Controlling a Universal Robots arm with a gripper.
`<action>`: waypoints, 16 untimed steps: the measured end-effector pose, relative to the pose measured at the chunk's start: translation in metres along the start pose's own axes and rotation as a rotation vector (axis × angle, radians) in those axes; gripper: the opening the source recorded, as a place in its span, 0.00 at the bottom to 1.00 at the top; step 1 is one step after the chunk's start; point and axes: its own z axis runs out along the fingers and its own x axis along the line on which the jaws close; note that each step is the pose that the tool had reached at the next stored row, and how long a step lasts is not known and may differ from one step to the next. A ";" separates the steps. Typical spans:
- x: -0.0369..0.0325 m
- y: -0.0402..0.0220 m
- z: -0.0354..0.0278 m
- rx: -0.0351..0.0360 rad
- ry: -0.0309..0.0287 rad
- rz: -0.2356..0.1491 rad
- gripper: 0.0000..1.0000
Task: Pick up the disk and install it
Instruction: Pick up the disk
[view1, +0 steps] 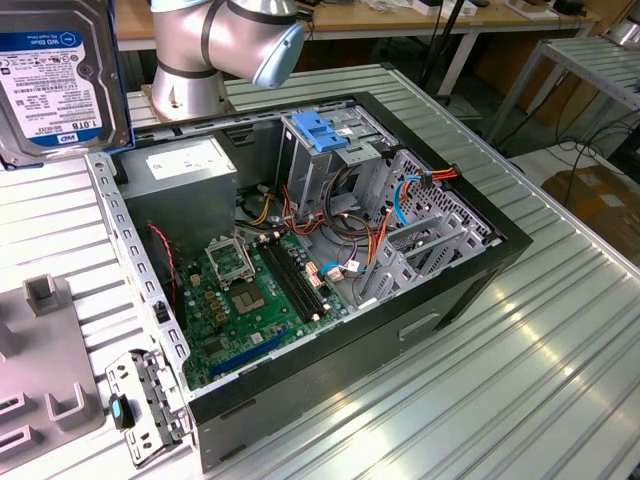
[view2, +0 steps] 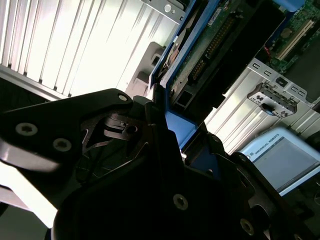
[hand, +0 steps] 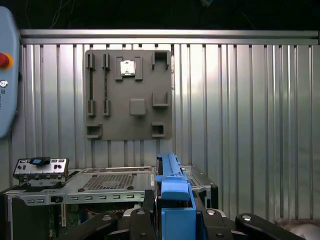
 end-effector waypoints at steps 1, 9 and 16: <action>0.0000 -0.0004 0.0000 0.0000 0.0000 0.000 0.37; -0.0002 -0.0101 0.0000 0.0000 0.0000 0.000 0.37; -0.0008 -0.0387 -0.0001 0.0000 0.0000 0.000 0.37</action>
